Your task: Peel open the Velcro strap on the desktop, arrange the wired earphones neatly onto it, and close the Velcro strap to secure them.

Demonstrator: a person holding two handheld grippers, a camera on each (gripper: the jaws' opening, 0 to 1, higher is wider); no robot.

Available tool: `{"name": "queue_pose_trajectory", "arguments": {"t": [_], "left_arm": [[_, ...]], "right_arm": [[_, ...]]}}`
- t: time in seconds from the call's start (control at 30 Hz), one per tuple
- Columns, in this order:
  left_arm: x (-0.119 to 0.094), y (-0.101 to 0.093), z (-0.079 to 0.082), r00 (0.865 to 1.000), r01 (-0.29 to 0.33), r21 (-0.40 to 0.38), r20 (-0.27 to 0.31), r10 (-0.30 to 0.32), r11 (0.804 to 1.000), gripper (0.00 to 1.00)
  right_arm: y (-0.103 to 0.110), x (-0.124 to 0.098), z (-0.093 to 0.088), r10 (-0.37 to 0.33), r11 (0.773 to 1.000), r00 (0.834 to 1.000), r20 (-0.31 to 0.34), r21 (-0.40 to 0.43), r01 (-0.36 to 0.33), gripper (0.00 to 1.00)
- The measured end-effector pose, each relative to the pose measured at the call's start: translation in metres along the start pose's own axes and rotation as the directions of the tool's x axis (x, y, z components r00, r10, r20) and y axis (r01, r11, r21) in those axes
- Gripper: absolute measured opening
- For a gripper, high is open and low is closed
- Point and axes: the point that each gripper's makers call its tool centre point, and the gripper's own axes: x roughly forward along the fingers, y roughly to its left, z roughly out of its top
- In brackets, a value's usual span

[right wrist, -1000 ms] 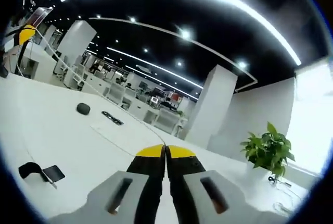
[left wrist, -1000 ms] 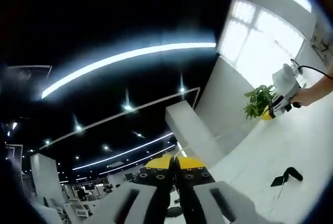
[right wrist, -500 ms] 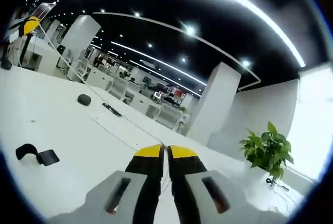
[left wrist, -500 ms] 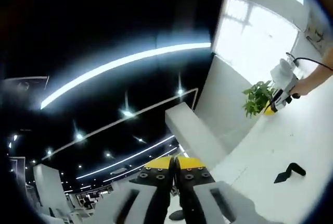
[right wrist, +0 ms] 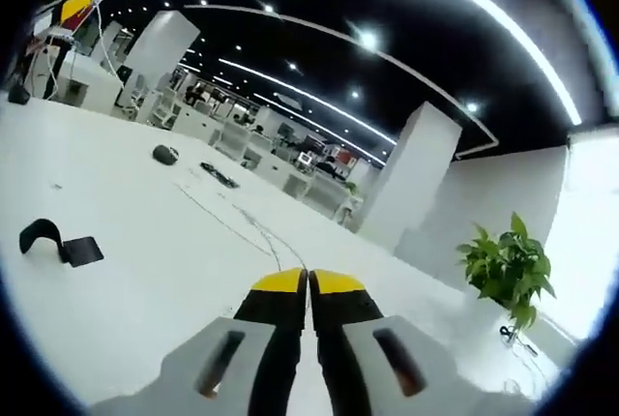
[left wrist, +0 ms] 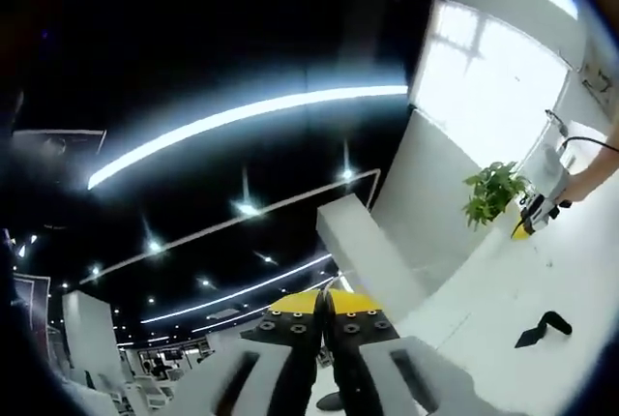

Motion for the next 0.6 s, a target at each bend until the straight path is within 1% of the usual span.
{"name": "queue_pose_trajectory", "arguments": {"t": [0.1,0.17,0.2,0.27,0.3,0.33,0.37,0.43,0.5,0.53,0.6], "left_arm": [[0.001,-0.006,0.002,1.0,0.018,-0.006,0.004,-0.018,1.0,0.05],[0.003,-0.011,0.006,0.999,0.036,-0.042,0.01,-0.036,0.998,0.05],[0.005,-0.013,0.011,0.999,0.053,-0.067,0.013,-0.052,0.996,0.05],[0.007,-0.012,0.02,0.998,0.061,-0.074,0.022,-0.06,0.995,0.05],[0.008,-0.013,0.024,0.998,0.065,-0.074,0.026,-0.064,0.995,0.05],[0.01,-0.012,0.032,0.997,0.072,-0.078,0.038,-0.069,0.994,0.05],[0.012,-0.01,0.039,0.996,0.077,-0.084,0.05,-0.073,0.994,0.05],[0.017,-0.009,0.053,0.994,0.095,-0.093,0.067,-0.089,0.991,0.05],[0.022,-0.008,0.07,0.99,0.113,-0.093,0.098,-0.103,0.989,0.05],[0.023,-0.008,0.076,0.988,0.12,-0.092,0.106,-0.111,0.988,0.05],[0.029,-0.011,0.093,0.983,0.146,-0.083,0.128,-0.135,0.986,0.05]], "right_arm": [[0.027,0.0,-0.004,0.102,0.994,0.995,0.0,0.045,-0.102,0.04],[0.046,-0.001,-0.007,0.172,0.984,0.985,0.0,0.045,-0.172,0.04],[0.055,-0.002,-0.008,0.204,0.978,0.979,-0.002,0.034,-0.204,0.04],[0.074,-0.007,-0.011,0.257,0.966,0.966,-0.01,-0.003,-0.257,0.05],[0.081,-0.008,-0.012,0.271,0.962,0.962,-0.015,-0.014,-0.271,0.05],[0.084,-0.009,-0.012,0.279,0.96,0.96,-0.017,-0.018,-0.28,0.05],[0.091,-0.01,-0.012,0.299,0.954,0.954,-0.02,-0.02,-0.299,0.05],[0.105,-0.014,-0.01,0.354,0.935,0.935,-0.018,0.0,-0.354,0.06],[0.12,-0.02,-0.004,0.404,0.915,0.915,0.011,0.026,-0.404,0.07],[0.127,-0.025,-0.001,0.43,0.901,0.902,0.029,0.037,-0.431,0.07],[0.142,-0.033,0.005,0.489,0.869,0.87,0.061,0.056,-0.492,0.08]]}}
